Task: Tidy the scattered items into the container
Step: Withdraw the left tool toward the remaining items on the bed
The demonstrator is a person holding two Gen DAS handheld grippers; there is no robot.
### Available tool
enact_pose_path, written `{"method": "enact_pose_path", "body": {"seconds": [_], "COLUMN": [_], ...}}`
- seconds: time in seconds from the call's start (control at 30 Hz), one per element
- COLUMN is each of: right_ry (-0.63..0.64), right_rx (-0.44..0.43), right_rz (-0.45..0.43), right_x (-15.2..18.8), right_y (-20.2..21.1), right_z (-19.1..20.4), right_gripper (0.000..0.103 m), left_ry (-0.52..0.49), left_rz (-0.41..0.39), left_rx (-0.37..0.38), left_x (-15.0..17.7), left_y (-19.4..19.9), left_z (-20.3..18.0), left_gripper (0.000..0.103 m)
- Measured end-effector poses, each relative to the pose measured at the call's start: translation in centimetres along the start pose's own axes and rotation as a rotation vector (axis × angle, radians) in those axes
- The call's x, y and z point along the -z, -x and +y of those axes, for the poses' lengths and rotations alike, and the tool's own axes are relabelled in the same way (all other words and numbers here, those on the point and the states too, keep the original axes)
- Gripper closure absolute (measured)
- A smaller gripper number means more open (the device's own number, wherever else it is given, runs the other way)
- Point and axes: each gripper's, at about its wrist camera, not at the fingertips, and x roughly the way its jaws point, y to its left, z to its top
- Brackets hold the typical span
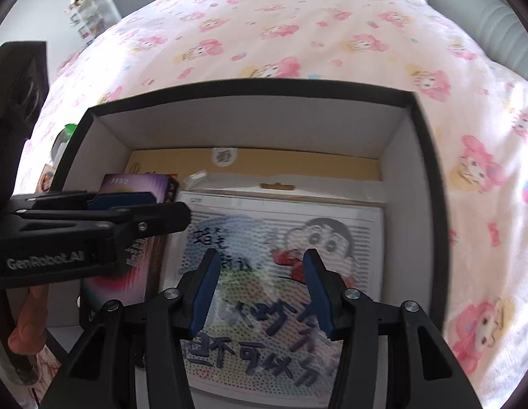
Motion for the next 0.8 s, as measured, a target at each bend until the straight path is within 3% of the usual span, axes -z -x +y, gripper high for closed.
{"method": "enact_pose_path", "body": {"seconds": [0.13,0.3,0.43,0.8], "right_ry": [-0.046,-0.11,-0.111,-0.057], "right_rx": [0.047,0.045,0.02,-0.021], "right_rz": [-0.172,-0.265,-0.294,-0.298], "right_x": [1.7,4.2,6.2,8.9], "right_y": [5.2,10.3,13.7,16.2], "right_z": [0.2,0.4,1.5,6.2], "right_gripper": [0.056,0.056,0.055,0.055], "left_ry": [-0.092,-0.138,-0.158,-0.088], "left_rz": [-0.143,-0.196,-0.252,-0.249], "left_rx": [-0.033,-0.042,-0.042,-0.008], "left_x": [2.4,6.5,10.0,14.4], "left_y": [4.2,8.4,12.2,17.4], "left_z": [-2.7,-5.0,-6.1,-2.4], "left_gripper": [0.055,0.05,0.047,0.047]}}
